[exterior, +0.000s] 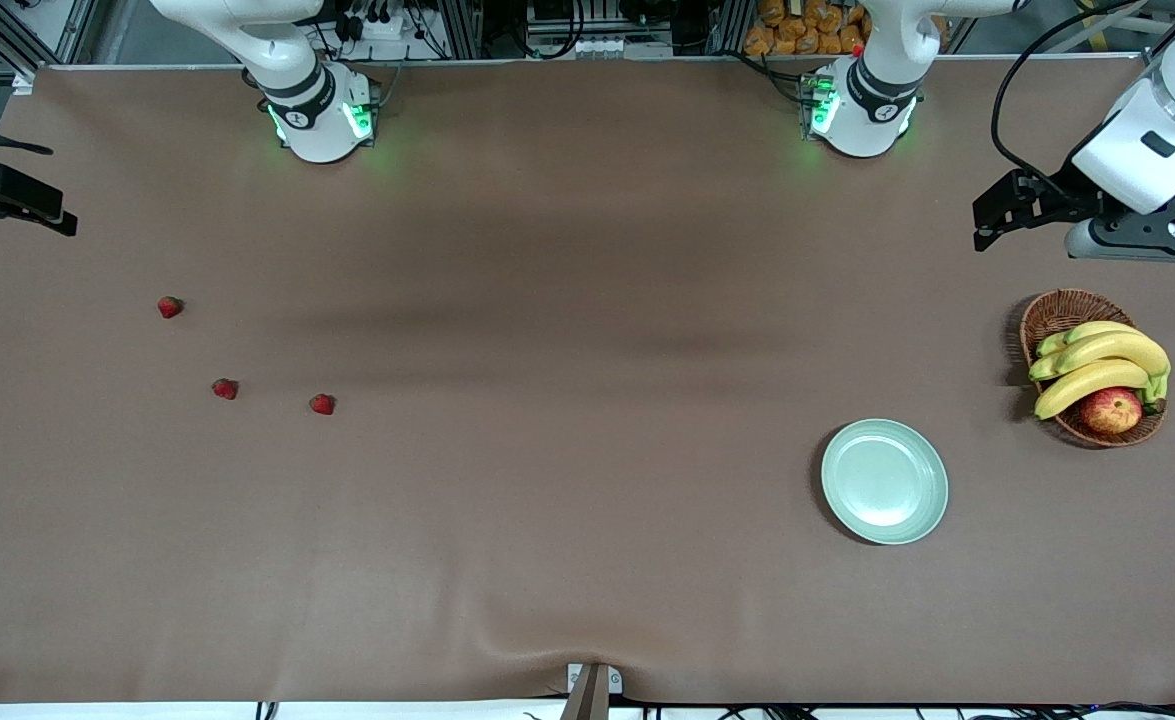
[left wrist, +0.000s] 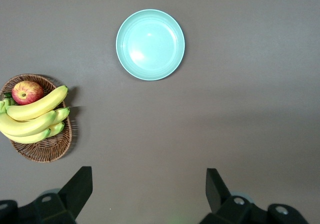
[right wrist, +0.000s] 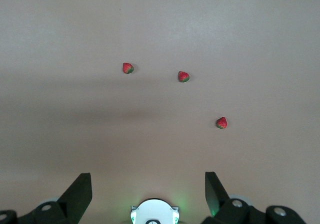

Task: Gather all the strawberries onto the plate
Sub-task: 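Reach the right gripper down to the nearest strawberry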

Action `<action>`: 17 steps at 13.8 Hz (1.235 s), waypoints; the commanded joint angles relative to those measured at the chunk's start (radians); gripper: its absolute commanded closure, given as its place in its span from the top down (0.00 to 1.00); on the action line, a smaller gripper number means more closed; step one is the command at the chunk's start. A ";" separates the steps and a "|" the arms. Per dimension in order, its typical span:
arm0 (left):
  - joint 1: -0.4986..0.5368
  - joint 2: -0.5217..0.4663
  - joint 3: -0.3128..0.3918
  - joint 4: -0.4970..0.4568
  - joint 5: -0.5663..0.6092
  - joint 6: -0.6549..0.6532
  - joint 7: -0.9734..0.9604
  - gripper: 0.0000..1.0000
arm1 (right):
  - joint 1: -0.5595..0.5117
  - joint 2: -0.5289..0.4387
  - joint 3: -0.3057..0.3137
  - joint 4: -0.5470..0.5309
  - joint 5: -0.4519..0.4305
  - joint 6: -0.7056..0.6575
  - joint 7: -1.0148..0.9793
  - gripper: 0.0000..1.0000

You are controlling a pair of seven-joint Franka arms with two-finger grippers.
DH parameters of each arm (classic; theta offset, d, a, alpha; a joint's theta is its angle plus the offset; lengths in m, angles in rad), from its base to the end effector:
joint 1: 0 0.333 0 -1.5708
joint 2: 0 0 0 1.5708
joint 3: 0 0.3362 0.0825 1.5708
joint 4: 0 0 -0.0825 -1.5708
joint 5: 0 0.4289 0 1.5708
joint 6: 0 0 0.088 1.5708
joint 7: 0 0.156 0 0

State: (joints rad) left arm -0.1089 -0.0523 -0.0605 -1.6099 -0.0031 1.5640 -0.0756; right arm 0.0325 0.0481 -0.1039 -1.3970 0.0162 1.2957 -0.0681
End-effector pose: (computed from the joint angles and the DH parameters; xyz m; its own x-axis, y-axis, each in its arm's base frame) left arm 0.5731 -0.0993 0.6057 0.9956 -0.0936 0.0063 -0.0936 -0.9956 0.0004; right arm 0.5763 -0.0368 0.6333 0.9891 0.0013 -0.1475 -0.0019 -0.9998 -0.0212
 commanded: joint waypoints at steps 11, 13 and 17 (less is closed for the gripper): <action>0.005 0.006 -0.001 0.010 -0.011 -0.012 0.026 1.00 | -0.106 0.044 0.009 -0.291 -0.013 0.215 -0.012 1.00; 0.005 0.006 0.001 0.010 -0.009 -0.012 0.026 1.00 | -0.112 0.091 0.007 -0.361 -0.016 0.324 -0.012 1.00; 0.006 0.006 0.001 0.008 -0.009 -0.012 0.025 1.00 | -0.106 0.192 0.009 -0.480 -0.015 0.589 -0.012 1.00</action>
State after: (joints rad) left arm -0.1079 -0.0468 -0.0603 -1.6109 -0.0031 1.5640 -0.0629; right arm -0.0702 0.2125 -0.1047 -1.8363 0.0150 1.8107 -0.0740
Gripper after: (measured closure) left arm 0.000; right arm 0.000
